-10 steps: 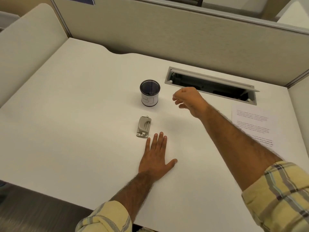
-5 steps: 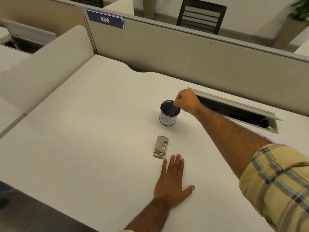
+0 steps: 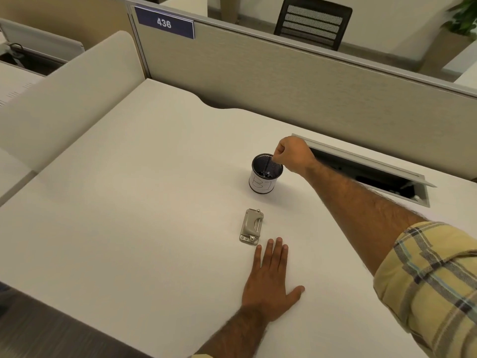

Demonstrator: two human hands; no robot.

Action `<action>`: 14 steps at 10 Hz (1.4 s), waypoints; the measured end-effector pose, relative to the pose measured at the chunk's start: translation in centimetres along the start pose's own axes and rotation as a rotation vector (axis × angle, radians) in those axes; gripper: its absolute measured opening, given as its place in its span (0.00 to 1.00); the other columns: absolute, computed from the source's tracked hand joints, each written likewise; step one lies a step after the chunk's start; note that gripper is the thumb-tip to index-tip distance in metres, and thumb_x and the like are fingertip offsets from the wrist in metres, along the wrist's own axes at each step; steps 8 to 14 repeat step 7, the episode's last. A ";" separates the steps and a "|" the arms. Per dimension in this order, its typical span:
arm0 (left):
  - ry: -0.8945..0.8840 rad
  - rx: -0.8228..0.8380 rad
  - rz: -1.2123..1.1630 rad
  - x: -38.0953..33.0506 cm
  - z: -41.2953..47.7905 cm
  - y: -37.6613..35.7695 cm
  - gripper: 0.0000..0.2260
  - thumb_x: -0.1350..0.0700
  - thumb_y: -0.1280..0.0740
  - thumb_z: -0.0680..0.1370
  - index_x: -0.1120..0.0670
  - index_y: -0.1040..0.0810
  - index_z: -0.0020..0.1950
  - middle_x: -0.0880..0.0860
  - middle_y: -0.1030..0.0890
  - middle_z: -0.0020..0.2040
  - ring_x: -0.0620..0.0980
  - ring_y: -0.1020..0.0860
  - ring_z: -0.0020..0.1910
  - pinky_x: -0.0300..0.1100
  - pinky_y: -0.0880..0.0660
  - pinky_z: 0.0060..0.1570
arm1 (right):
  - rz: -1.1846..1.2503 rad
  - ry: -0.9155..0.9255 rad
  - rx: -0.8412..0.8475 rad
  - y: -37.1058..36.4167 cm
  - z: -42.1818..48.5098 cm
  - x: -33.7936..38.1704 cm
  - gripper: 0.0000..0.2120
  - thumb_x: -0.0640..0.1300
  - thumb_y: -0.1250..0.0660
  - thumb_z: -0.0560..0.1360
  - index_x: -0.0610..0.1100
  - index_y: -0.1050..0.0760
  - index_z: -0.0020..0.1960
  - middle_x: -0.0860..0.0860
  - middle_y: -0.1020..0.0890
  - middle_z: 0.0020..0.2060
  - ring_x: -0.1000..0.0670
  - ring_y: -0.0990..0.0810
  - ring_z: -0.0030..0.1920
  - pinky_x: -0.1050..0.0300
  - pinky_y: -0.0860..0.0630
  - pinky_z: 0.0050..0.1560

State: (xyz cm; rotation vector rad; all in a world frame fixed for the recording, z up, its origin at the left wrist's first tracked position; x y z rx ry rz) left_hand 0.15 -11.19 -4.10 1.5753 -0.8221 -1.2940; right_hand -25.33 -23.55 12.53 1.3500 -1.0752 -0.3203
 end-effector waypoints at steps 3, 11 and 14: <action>-0.004 0.024 0.016 -0.1 0.0 0.0 0.42 0.31 0.49 0.80 0.57 0.54 0.84 0.56 0.59 0.85 0.55 0.61 0.83 0.57 0.61 0.78 | 0.053 0.029 -0.055 0.3 -0.2 0.4 0.10 0.36 0.27 0.70 0.45 0.27 0.38 0.54 0.24 0.34 0.50 0.25 0.37 0.58 0.32 0.31; 0.015 0.022 -0.029 0.0 -0.1 -0.1 0.42 0.31 0.50 0.80 0.56 0.55 0.84 0.54 0.60 0.85 0.54 0.61 0.83 0.57 0.61 0.79 | 0.209 0.000 -0.162 0.6 -2.2 -2.7 0.11 0.33 0.38 0.75 0.46 0.20 0.47 0.51 0.19 0.44 0.50 0.21 0.43 0.60 0.27 0.38; 0.015 0.022 -0.029 0.0 -0.1 -0.1 0.42 0.31 0.50 0.80 0.56 0.55 0.84 0.54 0.60 0.85 0.54 0.61 0.83 0.57 0.61 0.79 | 0.209 0.000 -0.162 0.6 -2.2 -2.7 0.11 0.33 0.38 0.75 0.46 0.20 0.47 0.51 0.19 0.44 0.50 0.21 0.43 0.60 0.27 0.38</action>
Point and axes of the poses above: each hand's wrist, its own z-axis towards the middle knuckle, its own y-axis out of the back of the hand, x = y × z, the point moved 8 cm from there along z, towards the middle knuckle
